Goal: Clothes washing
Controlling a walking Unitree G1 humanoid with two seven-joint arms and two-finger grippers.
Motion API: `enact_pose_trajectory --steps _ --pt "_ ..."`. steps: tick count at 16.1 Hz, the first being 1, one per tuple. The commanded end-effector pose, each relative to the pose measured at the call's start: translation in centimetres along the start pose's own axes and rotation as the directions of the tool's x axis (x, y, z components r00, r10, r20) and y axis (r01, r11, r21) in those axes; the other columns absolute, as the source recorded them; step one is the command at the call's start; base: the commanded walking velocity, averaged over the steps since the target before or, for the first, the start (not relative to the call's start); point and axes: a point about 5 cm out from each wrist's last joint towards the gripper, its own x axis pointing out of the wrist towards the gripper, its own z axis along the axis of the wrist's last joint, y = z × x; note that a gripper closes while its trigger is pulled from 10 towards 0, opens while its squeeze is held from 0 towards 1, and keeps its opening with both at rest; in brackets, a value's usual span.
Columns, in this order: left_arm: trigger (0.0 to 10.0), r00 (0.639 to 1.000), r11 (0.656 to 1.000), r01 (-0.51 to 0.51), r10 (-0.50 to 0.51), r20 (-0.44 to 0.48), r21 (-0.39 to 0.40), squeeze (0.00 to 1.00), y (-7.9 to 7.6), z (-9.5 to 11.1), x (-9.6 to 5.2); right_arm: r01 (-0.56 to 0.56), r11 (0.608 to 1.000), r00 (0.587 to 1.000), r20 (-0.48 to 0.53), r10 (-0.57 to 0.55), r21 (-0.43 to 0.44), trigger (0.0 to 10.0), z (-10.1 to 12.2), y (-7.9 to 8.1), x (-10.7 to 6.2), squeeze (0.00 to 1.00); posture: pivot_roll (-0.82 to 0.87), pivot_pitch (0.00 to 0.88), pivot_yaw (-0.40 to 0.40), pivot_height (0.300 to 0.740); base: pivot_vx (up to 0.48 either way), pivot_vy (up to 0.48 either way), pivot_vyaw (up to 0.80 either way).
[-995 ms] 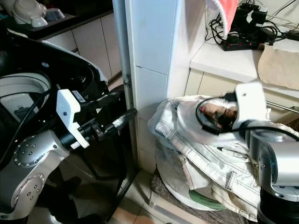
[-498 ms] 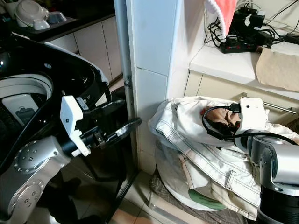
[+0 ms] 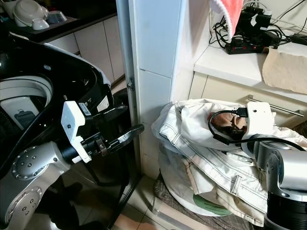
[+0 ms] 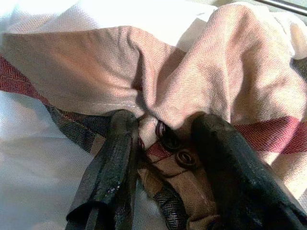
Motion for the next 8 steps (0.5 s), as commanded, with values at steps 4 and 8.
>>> enact_pose_trajectory --steps 4,8 --pt "10.0 1.000 1.000 0.017 -0.017 0.006 0.003 0.00 -0.38 0.33 -0.08 0.015 1.000 1.000 0.005 -0.015 0.020 0.0 -0.33 -0.04 -0.05 0.00 -0.07 0.019 0.019 0.740 0.000 0.000 0.00" --pt "10.0 1.000 1.000 0.001 -0.001 0.008 0.003 0.00 -0.24 0.34 -0.23 0.029 0.998 0.998 0.058 -0.032 0.051 0.0 0.41 -0.17 -0.71 0.00 -0.07 0.017 0.021 0.740 0.000 0.000 0.00"
